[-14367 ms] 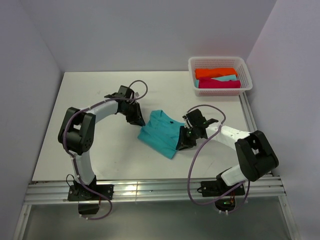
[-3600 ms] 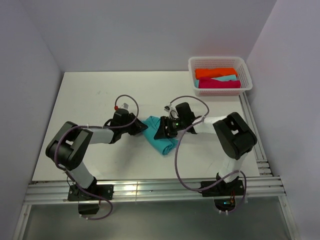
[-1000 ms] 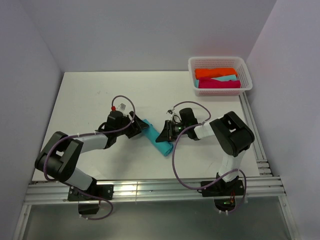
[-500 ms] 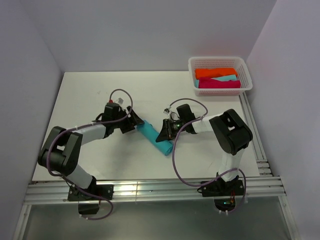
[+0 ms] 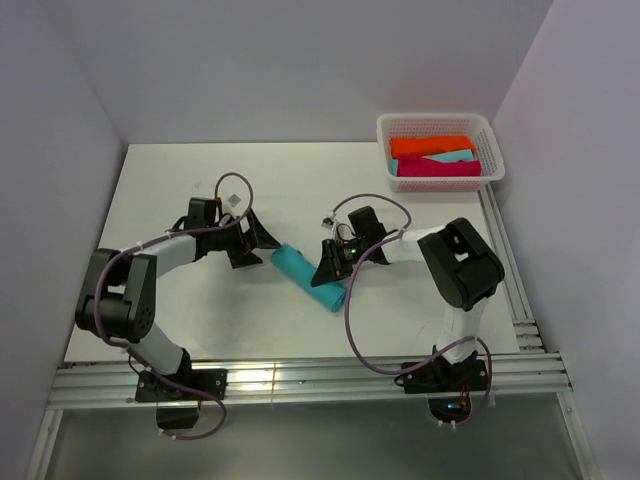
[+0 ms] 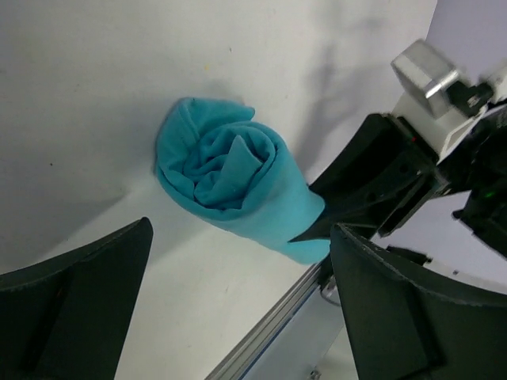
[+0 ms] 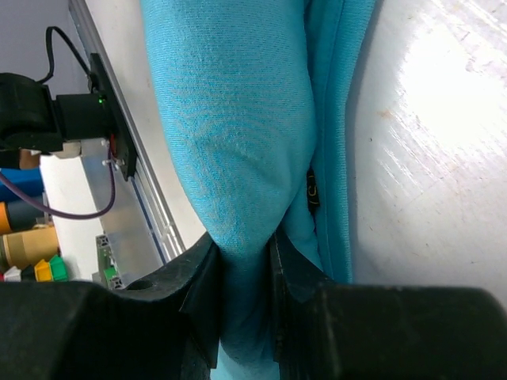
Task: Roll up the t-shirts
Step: Place the rolled tshirt into the container
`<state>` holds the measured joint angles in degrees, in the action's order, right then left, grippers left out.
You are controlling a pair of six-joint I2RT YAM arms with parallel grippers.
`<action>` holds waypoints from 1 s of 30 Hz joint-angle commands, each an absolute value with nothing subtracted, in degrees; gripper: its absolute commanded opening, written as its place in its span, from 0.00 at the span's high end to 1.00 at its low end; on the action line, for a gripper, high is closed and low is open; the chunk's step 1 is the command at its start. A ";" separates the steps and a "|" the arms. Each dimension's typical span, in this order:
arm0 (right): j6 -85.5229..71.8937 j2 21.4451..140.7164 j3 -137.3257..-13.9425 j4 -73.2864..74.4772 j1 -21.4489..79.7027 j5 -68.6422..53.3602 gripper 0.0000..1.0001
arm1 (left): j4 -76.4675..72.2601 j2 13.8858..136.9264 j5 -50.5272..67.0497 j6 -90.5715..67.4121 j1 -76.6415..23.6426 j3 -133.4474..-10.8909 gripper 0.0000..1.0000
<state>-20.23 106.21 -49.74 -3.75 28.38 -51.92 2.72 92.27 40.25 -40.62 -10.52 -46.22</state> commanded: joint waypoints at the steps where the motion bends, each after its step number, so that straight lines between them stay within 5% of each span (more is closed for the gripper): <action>1: -16.00 109.42 -48.43 3.96 29.88 -43.77 1.00 | 5.17 94.47 46.24 -34.57 -10.28 -47.89 0.01; 21: -14.85 109.95 -50.18 6.77 31.46 -43.33 1.00 | 7.03 110.66 46.06 -29.71 -10.28 -57.04 0.01; 30: -14.68 110.83 -51.59 7.73 31.55 -43.15 1.00 | 9.32 111.19 42.63 -26.90 -13.01 -56.87 0.23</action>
